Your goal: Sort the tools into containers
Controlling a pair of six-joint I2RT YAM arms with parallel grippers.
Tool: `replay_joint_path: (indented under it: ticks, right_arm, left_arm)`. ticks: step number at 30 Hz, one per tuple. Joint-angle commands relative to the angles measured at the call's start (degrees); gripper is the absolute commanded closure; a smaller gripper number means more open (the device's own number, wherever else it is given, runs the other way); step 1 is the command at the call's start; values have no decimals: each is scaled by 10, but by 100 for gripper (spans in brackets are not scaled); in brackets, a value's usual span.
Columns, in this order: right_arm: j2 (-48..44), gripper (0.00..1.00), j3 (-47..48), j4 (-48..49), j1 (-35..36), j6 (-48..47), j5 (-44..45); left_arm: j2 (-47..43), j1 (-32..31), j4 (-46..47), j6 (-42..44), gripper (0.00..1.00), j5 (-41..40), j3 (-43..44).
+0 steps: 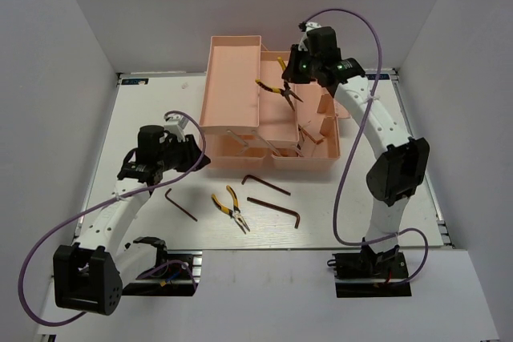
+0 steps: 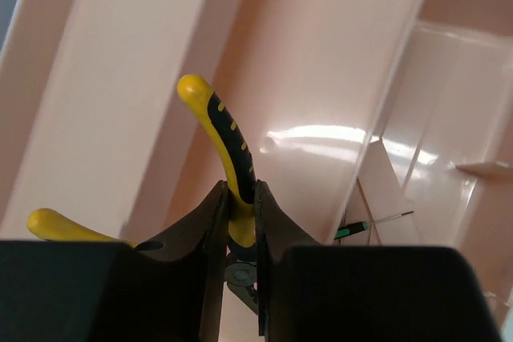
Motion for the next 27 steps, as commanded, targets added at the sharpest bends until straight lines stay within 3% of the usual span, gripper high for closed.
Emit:
replay_joint_path:
  ticks: [1, 10, 17, 27]
  right_arm:
    - [12, 100, 19, 45, -32, 124, 11]
    - [51, 100, -38, 81, -75, 216, -112]
    - [45, 100, -73, 126, -80, 268, -201]
    - [32, 100, -60, 146, -84, 294, -240]
  left_arm:
    - [-21, -6, -37, -17, 55, -36, -12]
    - [-71, -22, -123, -99, 50, -72, -23]
    - [-58, -52, -72, -147, 48, -35, -84]
    - [-42, -94, -60, -160, 48, -68, -90]
